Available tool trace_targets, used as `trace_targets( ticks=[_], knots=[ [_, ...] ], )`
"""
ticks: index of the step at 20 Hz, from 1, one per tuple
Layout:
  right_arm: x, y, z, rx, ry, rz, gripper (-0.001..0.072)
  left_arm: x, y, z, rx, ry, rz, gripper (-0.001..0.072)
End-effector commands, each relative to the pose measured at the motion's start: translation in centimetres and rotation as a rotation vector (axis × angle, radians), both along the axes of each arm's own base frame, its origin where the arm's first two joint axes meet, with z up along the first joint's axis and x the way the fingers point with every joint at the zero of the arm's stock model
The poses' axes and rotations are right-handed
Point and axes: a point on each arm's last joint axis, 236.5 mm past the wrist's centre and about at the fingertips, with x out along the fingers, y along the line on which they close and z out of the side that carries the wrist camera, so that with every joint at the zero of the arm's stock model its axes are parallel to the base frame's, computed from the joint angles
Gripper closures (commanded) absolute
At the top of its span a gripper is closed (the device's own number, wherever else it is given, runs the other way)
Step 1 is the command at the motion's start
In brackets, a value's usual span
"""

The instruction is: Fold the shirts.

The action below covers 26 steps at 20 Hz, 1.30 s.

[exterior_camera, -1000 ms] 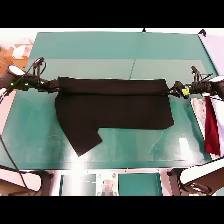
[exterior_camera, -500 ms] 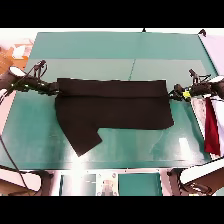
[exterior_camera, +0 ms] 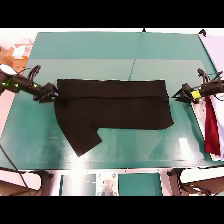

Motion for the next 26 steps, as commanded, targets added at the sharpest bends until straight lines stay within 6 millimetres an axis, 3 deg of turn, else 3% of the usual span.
trace_targets(
  ticks=[1,4,7,9,12,15,16,21,22,24,26],
  knots=[
    [-5.3,0.6,0.4,-0.015,0.048,-0.042,0.0422,-6.9,0.6,0.2,-0.018,0.177,0.018,0.0098],
    [-11.1,0.9,0.1,0.0,0.083,-0.157,0.0431,-13.1,2.1,-0.7,0.063,0.195,0.078,0.0098],
    [-15.3,1.6,-0.7,-0.018,0.073,-0.327,0.0427,-16.1,1.6,-1.6,0.094,0.164,0.235,0.0098],
    [-17.0,3.2,-1.8,-0.027,0.044,-0.381,0.0416,-17.8,-0.6,-2.6,0.031,0.171,0.283,0.0099],
    [-17.5,6.0,-3.7,0.069,0.002,-0.483,0.0283,-20.5,-3.2,-5.6,-0.054,0.232,0.328,0.0099],
    [-17.9,7.4,-6.3,0.103,0.015,-0.547,0.0283,-19.9,-5.3,-6.9,-0.152,0.177,0.406,0.0113],
    [-17.9,7.5,-6.9,0.094,0.01,-0.557,0.0282,-19.7,-5.7,-7.2,-0.175,0.16,0.434,0.0162],
    [-15.9,7.0,-6.8,0.078,-0.065,-0.608,0.0282,-18.1,-6.9,-8.3,-0.217,0.063,0.528,0.017],
    [-15.6,6.8,-6.7,0.076,-0.079,-0.62,0.0282,-17.3,-7.4,-8.1,-0.225,0.04,0.54,0.0262],
    [-15.0,6.1,-6.6,0.061,-0.103,-0.646,0.0282,-15.2,-8.3,-6.9,-0.257,-0.06,0.533,0.0629],
    [-14.4,5.2,-6.5,0.051,-0.131,-0.684,0.0282,-14.0,-8.4,-5.8,-0.262,-0.109,0.497,0.0666]
  ],
)
